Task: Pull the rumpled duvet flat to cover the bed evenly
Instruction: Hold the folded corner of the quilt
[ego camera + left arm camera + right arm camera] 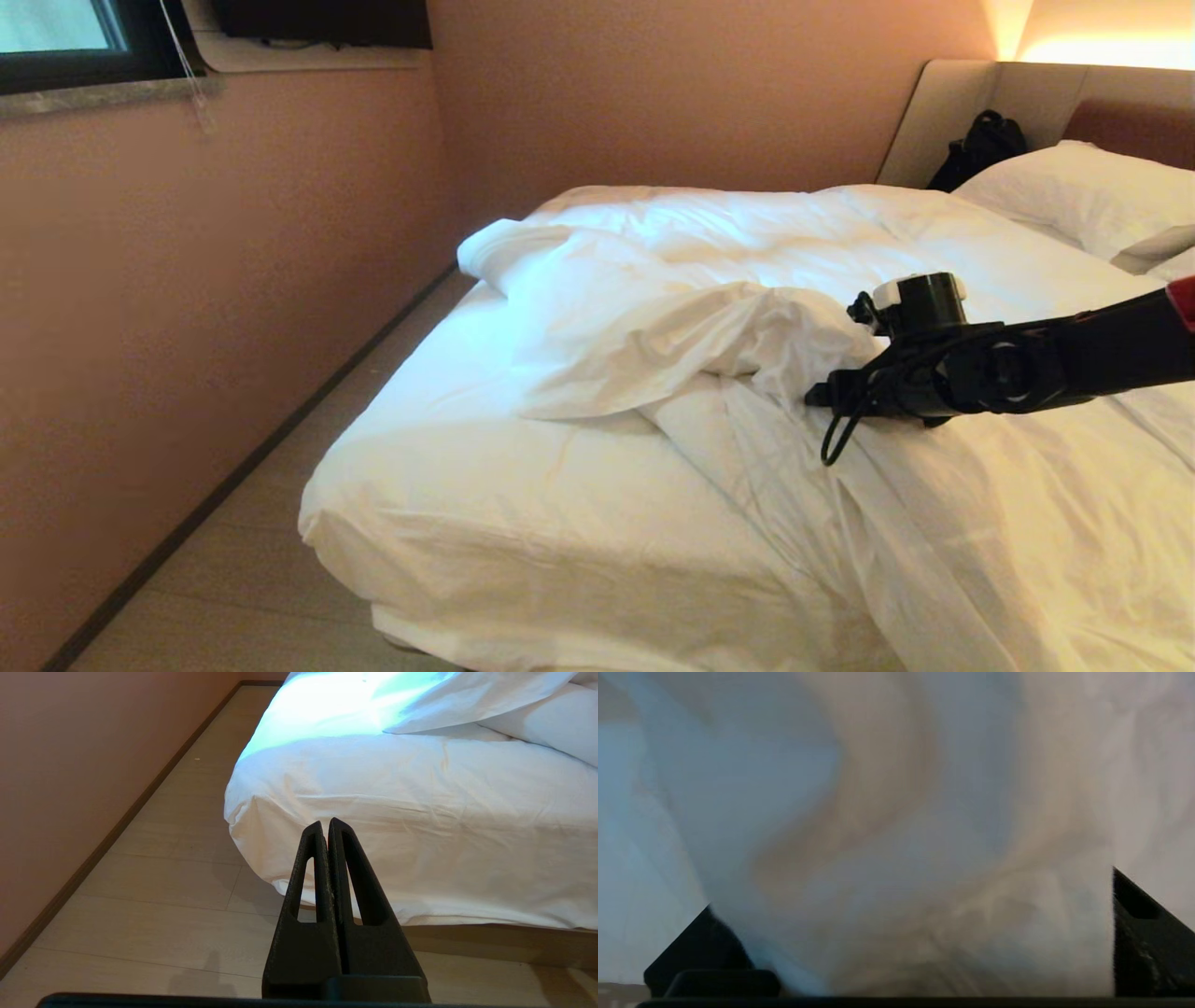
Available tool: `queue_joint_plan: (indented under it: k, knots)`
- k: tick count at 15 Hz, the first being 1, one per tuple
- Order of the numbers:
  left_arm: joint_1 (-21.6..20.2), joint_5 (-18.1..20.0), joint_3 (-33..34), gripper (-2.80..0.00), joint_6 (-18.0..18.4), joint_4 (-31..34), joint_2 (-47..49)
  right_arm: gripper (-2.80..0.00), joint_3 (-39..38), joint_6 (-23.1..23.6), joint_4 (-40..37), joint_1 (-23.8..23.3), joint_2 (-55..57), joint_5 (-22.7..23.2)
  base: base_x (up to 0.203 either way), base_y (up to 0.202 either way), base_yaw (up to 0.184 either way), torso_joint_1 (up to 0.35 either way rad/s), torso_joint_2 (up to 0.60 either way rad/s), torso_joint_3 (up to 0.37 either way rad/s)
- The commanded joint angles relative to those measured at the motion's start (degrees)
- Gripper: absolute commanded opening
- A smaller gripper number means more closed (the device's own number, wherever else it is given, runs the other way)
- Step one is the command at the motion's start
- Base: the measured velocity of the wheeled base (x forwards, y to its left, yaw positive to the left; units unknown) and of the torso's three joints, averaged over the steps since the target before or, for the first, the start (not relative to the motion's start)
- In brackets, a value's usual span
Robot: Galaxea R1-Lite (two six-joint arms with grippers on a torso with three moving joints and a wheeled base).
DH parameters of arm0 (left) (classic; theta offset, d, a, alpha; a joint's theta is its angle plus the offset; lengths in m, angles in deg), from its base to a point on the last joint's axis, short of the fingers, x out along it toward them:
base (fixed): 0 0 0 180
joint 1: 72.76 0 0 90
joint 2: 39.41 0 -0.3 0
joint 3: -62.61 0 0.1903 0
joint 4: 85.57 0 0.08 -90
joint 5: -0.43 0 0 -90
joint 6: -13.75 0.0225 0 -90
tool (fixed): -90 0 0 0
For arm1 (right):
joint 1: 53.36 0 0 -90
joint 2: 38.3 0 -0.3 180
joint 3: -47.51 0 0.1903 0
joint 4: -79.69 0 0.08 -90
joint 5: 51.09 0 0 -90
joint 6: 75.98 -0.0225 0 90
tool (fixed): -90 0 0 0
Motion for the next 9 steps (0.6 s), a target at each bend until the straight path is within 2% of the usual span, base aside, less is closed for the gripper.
queue_joint_plan:
  k: [1,9]
  knots:
    - [0.0,0.0,0.0,-2.80,0.0,0.0,0.0,-2.80,-0.5,-0.6,1.0,0.1,-0.7,-0.1,0.000,0.000,0.000,0.000,0.00,0.000]
    - [-0.1,0.0,0.0,-2.80,0.0,0.0,0.0,-2.80,-1.4,-1.4,0.6,1.1,-6.1,-2.3,0.000,0.000,0.000,0.000,0.00,0.000]
